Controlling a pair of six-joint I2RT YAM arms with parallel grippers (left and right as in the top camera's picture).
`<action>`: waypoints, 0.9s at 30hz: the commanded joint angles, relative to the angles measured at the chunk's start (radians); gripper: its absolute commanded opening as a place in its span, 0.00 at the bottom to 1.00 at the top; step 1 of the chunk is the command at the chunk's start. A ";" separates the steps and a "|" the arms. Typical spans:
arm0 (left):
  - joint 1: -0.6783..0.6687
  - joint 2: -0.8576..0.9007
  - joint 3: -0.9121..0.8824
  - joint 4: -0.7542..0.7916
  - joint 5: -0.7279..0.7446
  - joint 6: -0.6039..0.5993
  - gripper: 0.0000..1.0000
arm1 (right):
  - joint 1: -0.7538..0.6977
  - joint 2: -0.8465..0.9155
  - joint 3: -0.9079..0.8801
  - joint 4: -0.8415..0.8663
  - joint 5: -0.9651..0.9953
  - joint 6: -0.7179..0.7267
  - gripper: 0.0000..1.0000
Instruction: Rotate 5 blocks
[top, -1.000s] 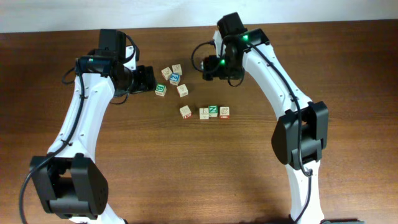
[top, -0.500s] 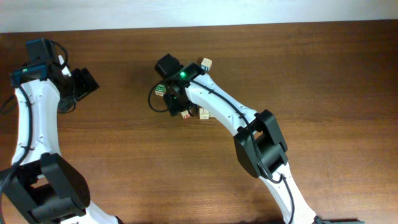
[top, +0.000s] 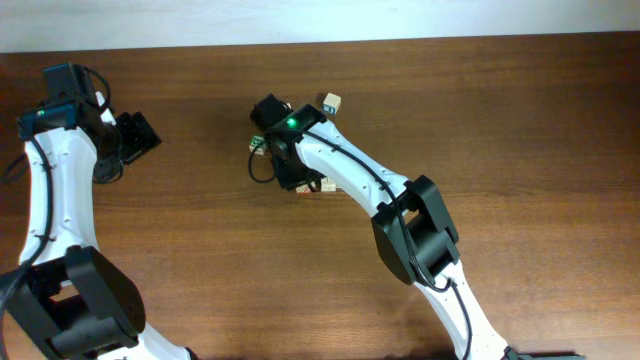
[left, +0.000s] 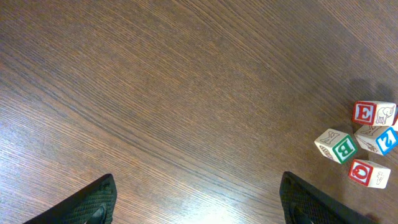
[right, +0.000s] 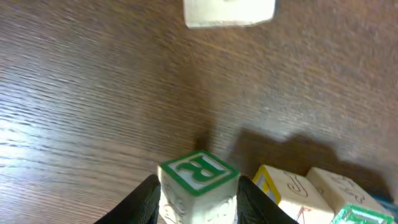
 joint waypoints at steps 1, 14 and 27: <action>0.000 0.005 0.008 -0.003 -0.007 -0.013 0.82 | 0.004 0.017 -0.005 -0.015 0.045 0.053 0.40; 0.000 0.005 0.008 -0.010 -0.007 -0.013 0.82 | -0.023 0.014 0.003 -0.042 0.120 0.053 0.38; 0.000 0.005 0.008 -0.010 -0.007 -0.014 0.82 | -0.046 0.017 0.205 0.036 0.069 -0.107 0.55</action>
